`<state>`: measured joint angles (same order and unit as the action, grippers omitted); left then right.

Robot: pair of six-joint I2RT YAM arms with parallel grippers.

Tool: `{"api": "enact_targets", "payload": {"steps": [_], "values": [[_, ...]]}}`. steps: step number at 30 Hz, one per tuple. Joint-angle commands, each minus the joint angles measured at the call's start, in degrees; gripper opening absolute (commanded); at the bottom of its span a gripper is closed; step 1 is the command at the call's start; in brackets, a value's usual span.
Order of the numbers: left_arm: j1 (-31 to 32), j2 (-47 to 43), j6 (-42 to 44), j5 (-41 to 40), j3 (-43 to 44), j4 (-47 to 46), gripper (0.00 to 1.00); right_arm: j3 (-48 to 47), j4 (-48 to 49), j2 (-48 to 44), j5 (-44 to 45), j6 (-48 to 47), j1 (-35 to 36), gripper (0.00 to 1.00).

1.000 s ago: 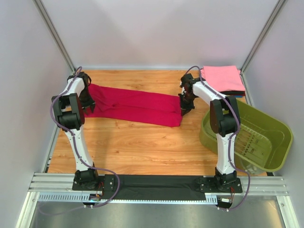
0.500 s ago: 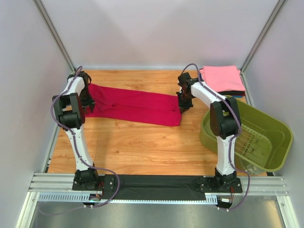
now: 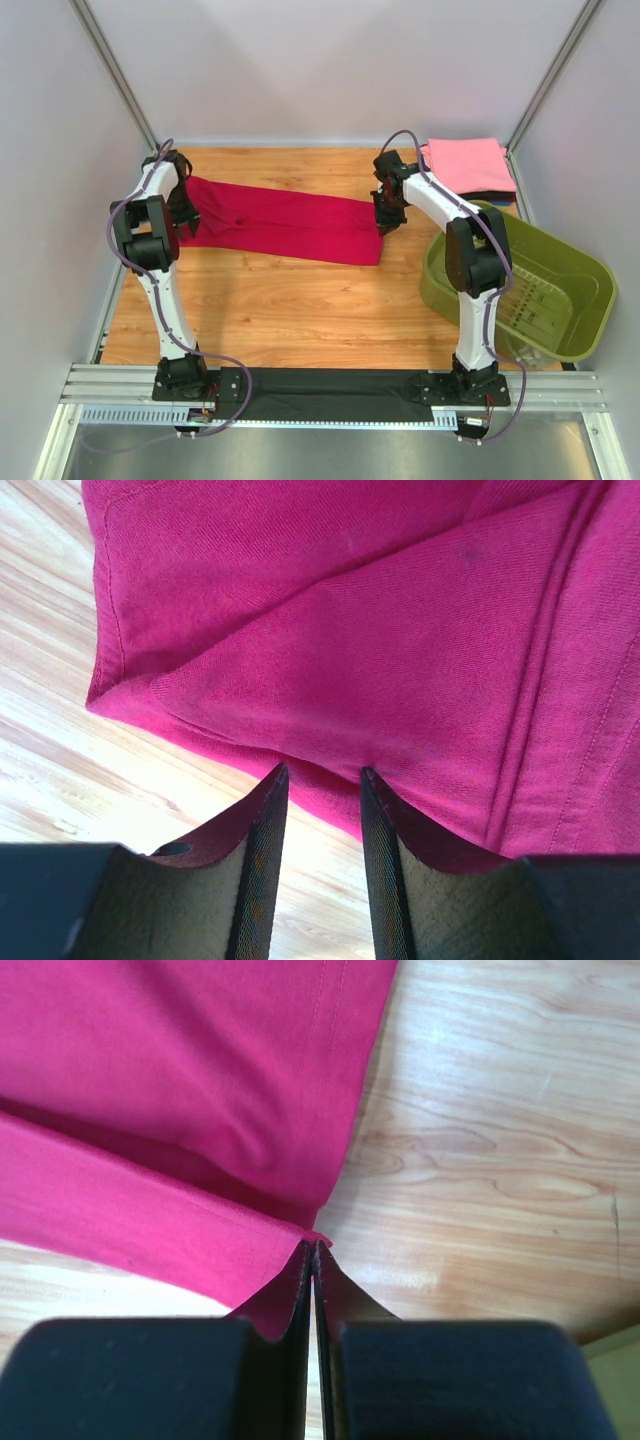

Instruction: Fold and stack the t-shirts

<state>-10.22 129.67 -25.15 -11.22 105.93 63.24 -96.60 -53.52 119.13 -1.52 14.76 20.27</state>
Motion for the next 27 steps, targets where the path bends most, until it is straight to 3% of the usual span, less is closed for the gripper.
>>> {"api": "enact_targets", "payload": {"steps": [1,11,16,22,27], "values": [[-0.4,0.8,0.9,-0.7,0.4,-1.5,0.42,1.7,3.3,-5.2,0.7,0.7,0.6,0.00],[-0.3,0.2,0.5,0.5,0.2,-1.6,0.42,2.8,8.2,-3.4,-0.7,-2.2,1.0,0.02],[-0.3,0.7,0.9,-0.6,1.0,-1.0,0.43,1.3,8.6,-0.8,4.0,-5.1,0.9,0.04],[-0.4,1.1,0.8,-0.6,2.3,0.1,0.43,-4.7,6.5,1.1,4.9,-5.4,0.4,0.23],[-0.4,1.5,0.6,-0.3,3.1,0.6,0.43,-8.7,-0.6,-0.7,6.0,-1.1,1.3,0.23]]}}
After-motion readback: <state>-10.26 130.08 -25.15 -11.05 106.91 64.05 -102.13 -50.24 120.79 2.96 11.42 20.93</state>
